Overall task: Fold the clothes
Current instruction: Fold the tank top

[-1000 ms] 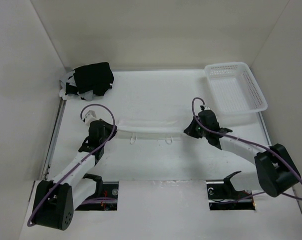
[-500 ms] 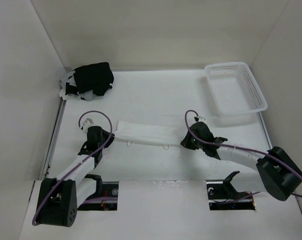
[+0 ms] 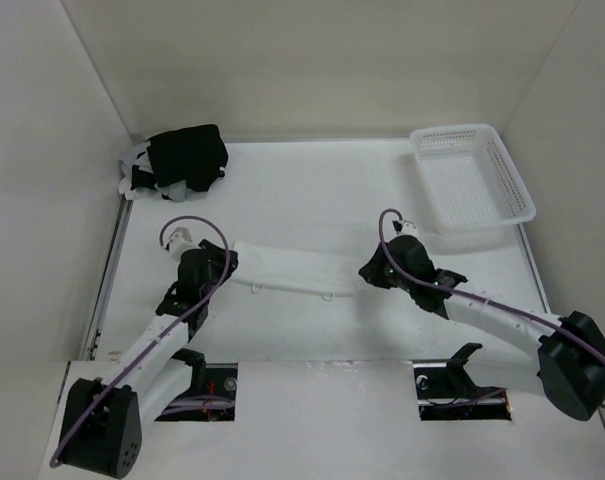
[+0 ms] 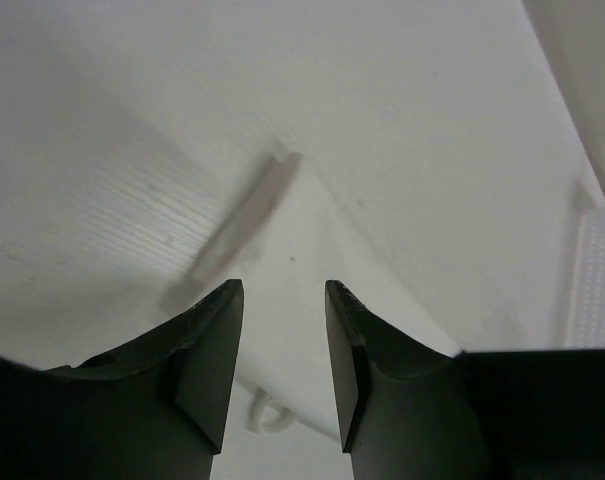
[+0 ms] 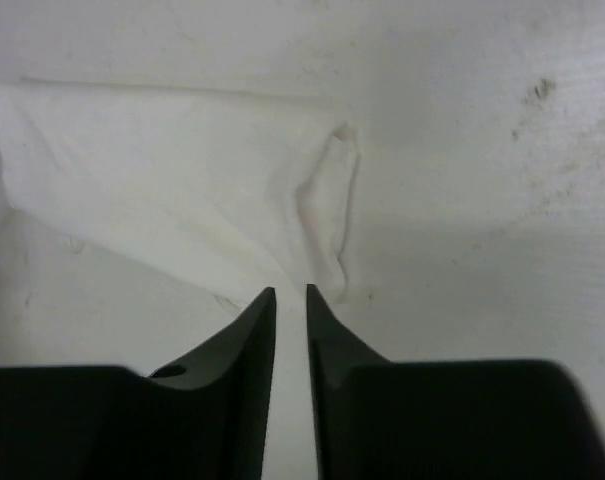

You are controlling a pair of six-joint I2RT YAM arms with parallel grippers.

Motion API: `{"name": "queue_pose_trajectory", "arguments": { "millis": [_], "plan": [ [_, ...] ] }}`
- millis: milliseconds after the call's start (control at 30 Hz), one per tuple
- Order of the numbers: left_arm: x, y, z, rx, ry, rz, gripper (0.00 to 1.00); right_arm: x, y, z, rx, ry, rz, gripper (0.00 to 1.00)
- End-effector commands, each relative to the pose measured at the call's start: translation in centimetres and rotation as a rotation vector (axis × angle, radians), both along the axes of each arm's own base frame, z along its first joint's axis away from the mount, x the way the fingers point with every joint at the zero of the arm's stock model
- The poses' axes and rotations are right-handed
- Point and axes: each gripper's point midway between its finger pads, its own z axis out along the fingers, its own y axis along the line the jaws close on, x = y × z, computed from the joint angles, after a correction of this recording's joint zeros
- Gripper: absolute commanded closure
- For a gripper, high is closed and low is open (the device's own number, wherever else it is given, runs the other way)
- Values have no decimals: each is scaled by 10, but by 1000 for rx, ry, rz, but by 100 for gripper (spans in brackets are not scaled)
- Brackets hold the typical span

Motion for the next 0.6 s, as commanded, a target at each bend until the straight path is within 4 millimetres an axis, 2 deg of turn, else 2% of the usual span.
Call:
{"name": "queue_pose_trajectory", "arguments": {
  "millis": [0,133,233,300,400,433,567],
  "plan": [
    [16,-34,44,15,-105,-59,64,31,13,36,11,-102,1,89],
    [16,-120,62,4,-147,-249,65,43,23,36,-14,-111,20,93],
    [10,-177,62,10,-167,-366,66,53,35,34,-6,-127,44,92],
    [9,-206,53,2,-161,-422,67,61,39,22,-14,-96,61,92],
    [6,-231,28,4,-119,-466,68,63,34,-10,-46,-21,51,92],
    [6,-233,23,4,-107,-472,68,61,30,-20,-57,-5,38,92],
    [7,-224,-2,-2,-50,-447,68,46,12,-47,-72,50,-21,91]
  ]
}}
